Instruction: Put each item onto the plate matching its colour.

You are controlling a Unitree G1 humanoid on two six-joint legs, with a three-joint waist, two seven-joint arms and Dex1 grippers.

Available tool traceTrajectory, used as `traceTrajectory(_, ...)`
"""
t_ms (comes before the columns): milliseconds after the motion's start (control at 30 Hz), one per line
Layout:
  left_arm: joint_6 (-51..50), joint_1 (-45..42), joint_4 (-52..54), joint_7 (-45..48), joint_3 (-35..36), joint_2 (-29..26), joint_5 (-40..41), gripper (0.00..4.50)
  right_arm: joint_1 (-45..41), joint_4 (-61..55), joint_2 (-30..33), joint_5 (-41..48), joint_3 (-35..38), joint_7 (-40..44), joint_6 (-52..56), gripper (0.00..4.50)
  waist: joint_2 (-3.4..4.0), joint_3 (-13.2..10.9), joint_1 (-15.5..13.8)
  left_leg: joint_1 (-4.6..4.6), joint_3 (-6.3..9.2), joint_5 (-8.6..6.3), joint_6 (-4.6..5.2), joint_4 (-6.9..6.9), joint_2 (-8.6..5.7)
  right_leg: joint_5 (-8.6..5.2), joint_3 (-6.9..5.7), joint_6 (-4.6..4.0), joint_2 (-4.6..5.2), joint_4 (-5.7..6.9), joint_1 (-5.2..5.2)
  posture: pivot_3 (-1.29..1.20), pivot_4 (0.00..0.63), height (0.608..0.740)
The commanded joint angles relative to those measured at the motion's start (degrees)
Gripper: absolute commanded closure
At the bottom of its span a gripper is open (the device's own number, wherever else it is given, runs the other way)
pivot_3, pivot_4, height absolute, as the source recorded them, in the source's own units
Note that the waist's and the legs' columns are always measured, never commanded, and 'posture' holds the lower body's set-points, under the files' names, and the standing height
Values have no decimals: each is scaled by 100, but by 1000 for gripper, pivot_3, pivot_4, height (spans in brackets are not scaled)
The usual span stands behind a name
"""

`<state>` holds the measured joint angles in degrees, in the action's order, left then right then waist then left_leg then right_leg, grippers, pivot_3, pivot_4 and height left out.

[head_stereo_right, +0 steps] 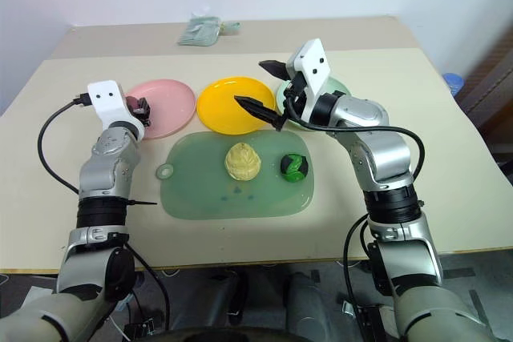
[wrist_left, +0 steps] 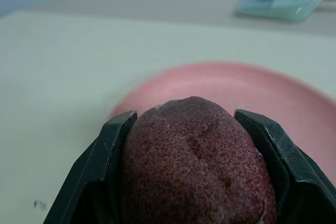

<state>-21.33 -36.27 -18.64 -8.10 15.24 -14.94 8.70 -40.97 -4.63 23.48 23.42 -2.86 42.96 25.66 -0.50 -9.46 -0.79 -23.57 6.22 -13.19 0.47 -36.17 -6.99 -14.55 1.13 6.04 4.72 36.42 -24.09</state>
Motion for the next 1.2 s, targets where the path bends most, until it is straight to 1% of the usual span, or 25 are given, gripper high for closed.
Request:
traceTrajectory(33, 420, -178, -36, 186, -4, 38, 32, 1062, -142, -155, -72, -5, 93, -81, -126, 0, 0, 0, 6, 0, 0, 0, 0, 0, 0, 0, 0, 0, 0, 1, 0, 0, 150, 740)
traceTrajectory(67, 474, -178, -72, 208, 15, 68, 58, 751, -127, -178, -77, -4, 93, -90, -120, 0, 0, 0, 12, 0, 1, 0, 0, 0, 0, 0, 0, 0, 0, 2, 0, 0, 150, 740)
traceTrajectory(100, 503, -184, -107, 208, 21, 98, 64, 286, -108, -194, -72, -1, 101, -94, -117, 0, 0, 0, 14, 0, 1, 0, 0, 0, 0, 0, 0, 0, 0, 4, -2, 0, 150, 740)
traceTrajectory(133, 516, -180, -107, 200, 15, 115, 54, 55, -83, -219, -62, 4, 111, -97, -107, 0, 0, 0, 16, 0, 0, 0, 0, 1, 0, 0, 1, 0, 0, 6, -4, 0, 150, 740)
traceTrajectory(267, 489, -63, 240, 518, -33, 140, 199, 55, 42, -347, 8, 42, 161, -123, -42, 0, 0, 0, 18, 0, -1, 0, 0, 1, 0, 0, 2, 0, 0, 11, -8, 0, 150, 740)
traceTrajectory(367, 201, 182, 1065, 1636, -86, 218, 1079, 55, 235, -568, 115, 130, 231, -128, 90, 0, 0, 0, 17, 0, -1, 0, 0, 2, 0, 0, 5, 0, 1, 13, -10, 0, 150, 740)
traceTrajectory(500, -278, 725, 2001, 3092, -257, -59, 2001, 55, 518, -881, 213, 216, 251, -113, 313, 0, 2, 1, 31, -1, -2, 0, 0, 1, 0, 0, 8, -1, 2, 13, -10, 0, 150, 740)
traceTrajectory(600, -516, 1199, 2519, 3932, -323, -563, 2337, 55, 678, -1054, 178, 229, 87, -119, 495, 0, 2, 2, 106, 0, -2, 0, 0, 3, 3, -1, 11, -2, -2, 19, -15, 0, 150, 740)
traceTrajectory(667, -80, 1621, 2648, 4506, -292, -912, 2222, 55, 734, -1041, 163, 99, -167, -144, 660, 0, 5, 3, 165, 0, -2, 0, 0, 9, 4, -2, 13, -4, -3, 28, -23, 0, 150, 740)
traceTrajectory(733, -81, 2122, 2770, 5540, -263, -1561, 2421, 55, 764, -989, 130, -13, -436, -115, 776, 0, 6, 4, 209, 2, -7, 0, 0, 14, 6, -5, 19, -9, -3, 37, -30, 0, 150, 740)
traceTrajectory(800, -126, 2461, 2780, 6413, -224, -2083, 2665, 55, 757, -957, 79, -21, -576, -90, 893, 0, 8, 2, 183, 3, -11, 0, 0, 16, 9, -10, 22, -17, -3, 47, -38, 0, 150, 740)
traceTrajectory(867, -41, 2694, 2788, 6942, -167, -2375, 2811, 55, 751, -904, 24, -14, -700, -50, 986, 0, 10, 1, 139, 3, -11, -5, 8, 13, 9, -11, 21, -20, -2, 49, -38, 0, 150, 740)
traceTrajectory(967, 39, 2851, 2844, 7330, -198, -2580, 2847, 55, 763, -783, -45, -67, -897, 39, 1038, 0, 9, 2, 71, 3, -4, -14, 23, 4, 7, -11, 13, -20, 1, 42, -32, 0, 150, 740)
traceTrajectory(1067, 52, 2916, 2912, 7367, -222, -2578, 2798, 55, 753, -624, -106, -122, -1021, 87, 1046, 0, 9, 2, 27, 3, -4, -16, 24, 3, 6, -11, 13, -20, 1, 39, -32, 0, 150, 740)
traceTrajectory(1200, 56, 3196, 3197, 7368, -233, -2536, 2783, 55, 770, -470, -89, -199, -1160, 218, 1080, 0, 9, 2, 46, 3, -6, -15, 24, 6, 6, -11, 15, -19, 1, 44, -30, 0, 150, 740)
